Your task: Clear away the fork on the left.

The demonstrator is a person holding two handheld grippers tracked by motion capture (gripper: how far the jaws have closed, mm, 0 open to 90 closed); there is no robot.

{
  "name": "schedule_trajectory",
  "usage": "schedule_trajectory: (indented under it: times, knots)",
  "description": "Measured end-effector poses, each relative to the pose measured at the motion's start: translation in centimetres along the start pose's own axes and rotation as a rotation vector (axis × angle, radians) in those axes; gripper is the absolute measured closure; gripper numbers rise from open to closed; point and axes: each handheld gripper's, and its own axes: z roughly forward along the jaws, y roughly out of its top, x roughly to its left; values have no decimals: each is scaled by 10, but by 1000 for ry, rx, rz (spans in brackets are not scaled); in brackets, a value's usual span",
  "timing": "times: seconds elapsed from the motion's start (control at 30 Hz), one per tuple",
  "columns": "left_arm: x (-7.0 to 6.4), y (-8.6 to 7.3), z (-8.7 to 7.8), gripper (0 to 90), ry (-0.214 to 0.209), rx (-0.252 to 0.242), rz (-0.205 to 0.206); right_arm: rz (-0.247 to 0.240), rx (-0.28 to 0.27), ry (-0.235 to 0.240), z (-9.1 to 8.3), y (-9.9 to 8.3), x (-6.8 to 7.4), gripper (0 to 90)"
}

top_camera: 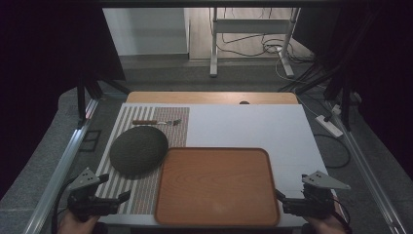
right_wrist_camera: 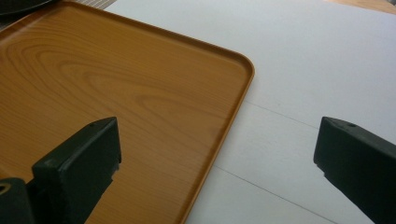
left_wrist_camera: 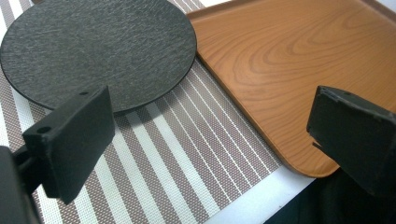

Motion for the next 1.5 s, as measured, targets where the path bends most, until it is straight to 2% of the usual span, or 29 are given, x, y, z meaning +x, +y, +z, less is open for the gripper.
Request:
schedule_trajectory:
  times: [0.23, 0.4, 0.53, 0.8, 1.0, 1.27, 1.5]
  knots:
    - [2, 0, 0, 14, -17, 3, -12, -3, 5, 2, 0, 0, 0, 13]
    - [1, 2, 2, 0, -13, 18, -7, -5, 10, 5, 1, 0, 1, 13]
    - [2, 4, 3, 0, -33, 11, -4, -12, 6, 2, 1, 0, 1, 13]
    - [1, 8, 5, 0, 10, 20, 29, -22, -4, -1, 0, 0, 2, 13]
    - [4, 11, 9, 0, 4, 33, 26, -28, -3, -1, 0, 0, 3, 13]
    - [6, 21, 18, 0, 4, 14, 60, -34, 2, 0, 1, 0, 3, 13]
    - [10, 24, 26, 0, -10, 22, 44, -32, 5, 2, 1, 0, 3, 13]
